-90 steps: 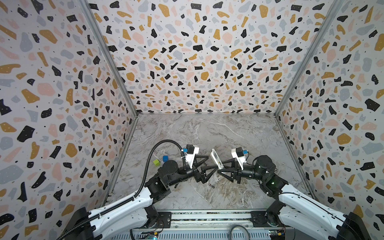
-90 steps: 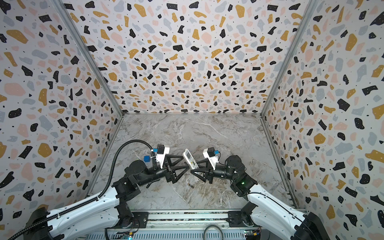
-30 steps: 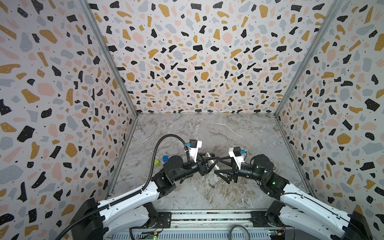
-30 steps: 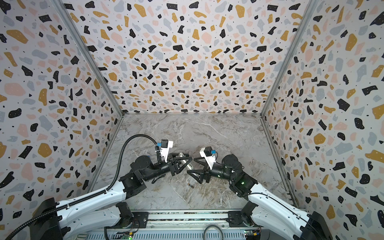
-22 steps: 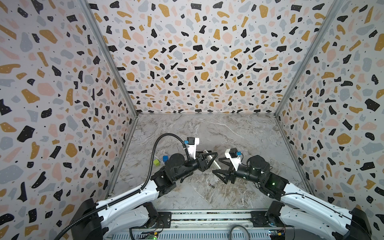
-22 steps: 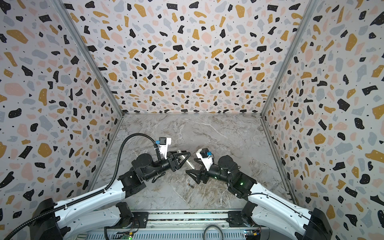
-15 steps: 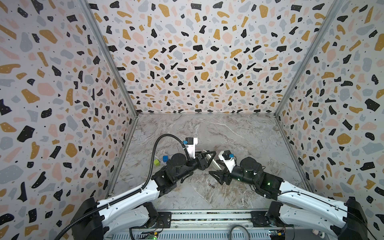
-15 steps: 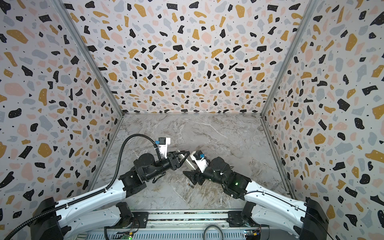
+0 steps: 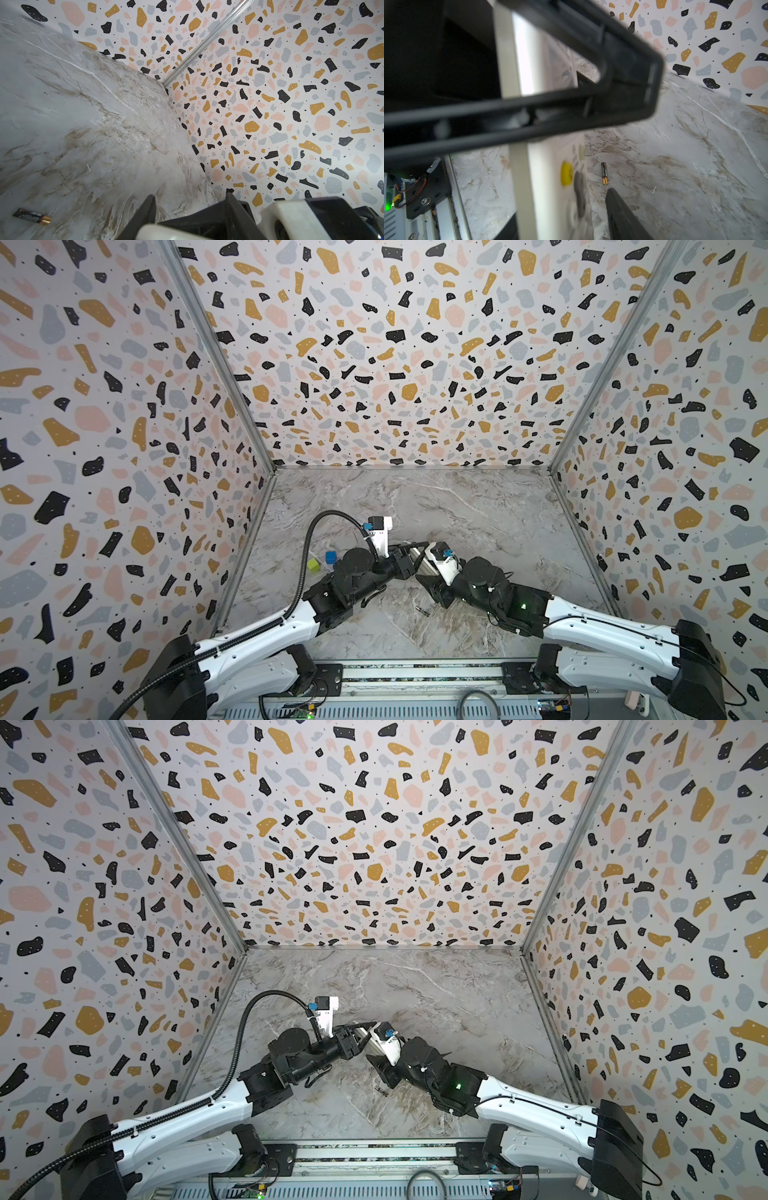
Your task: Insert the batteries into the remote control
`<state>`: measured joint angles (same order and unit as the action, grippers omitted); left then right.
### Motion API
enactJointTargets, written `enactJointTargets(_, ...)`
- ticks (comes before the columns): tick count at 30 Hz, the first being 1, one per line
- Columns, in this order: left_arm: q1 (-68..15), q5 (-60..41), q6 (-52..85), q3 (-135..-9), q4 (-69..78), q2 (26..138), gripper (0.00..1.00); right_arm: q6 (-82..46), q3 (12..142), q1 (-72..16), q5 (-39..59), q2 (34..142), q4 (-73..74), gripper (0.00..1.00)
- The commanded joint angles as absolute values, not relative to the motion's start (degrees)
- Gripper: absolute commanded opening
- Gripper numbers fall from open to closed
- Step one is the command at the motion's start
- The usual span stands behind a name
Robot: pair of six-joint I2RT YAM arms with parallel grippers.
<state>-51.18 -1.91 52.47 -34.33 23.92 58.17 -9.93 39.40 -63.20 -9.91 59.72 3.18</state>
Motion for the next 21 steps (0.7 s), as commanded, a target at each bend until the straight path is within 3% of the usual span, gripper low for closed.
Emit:
enactJointTargets(1,-51.4,-0.5,53.1,-34.0,25.8,57.0,0.00,-9.3,41.1,-63.9,-13.1,58.5,1.9,0.48)
enactJointTargets(14,-51.4,-0.4,53.5,-33.7,26.2,57.9,0.01,-8.7,40.3,-64.0,-13.8,58.3,1.7,0.09)
enactJointTargets(16,-51.4,-0.2,53.5,-33.6,26.3,57.9,0.11,-8.8,40.1,-64.0,-14.3,57.7,1.7,0.05)
enactJointTargets(21,-51.3,-0.3,51.5,-33.4,26.1,56.7,0.48,-9.0,38.5,-63.9,-13.9,54.9,2.9,0.00)
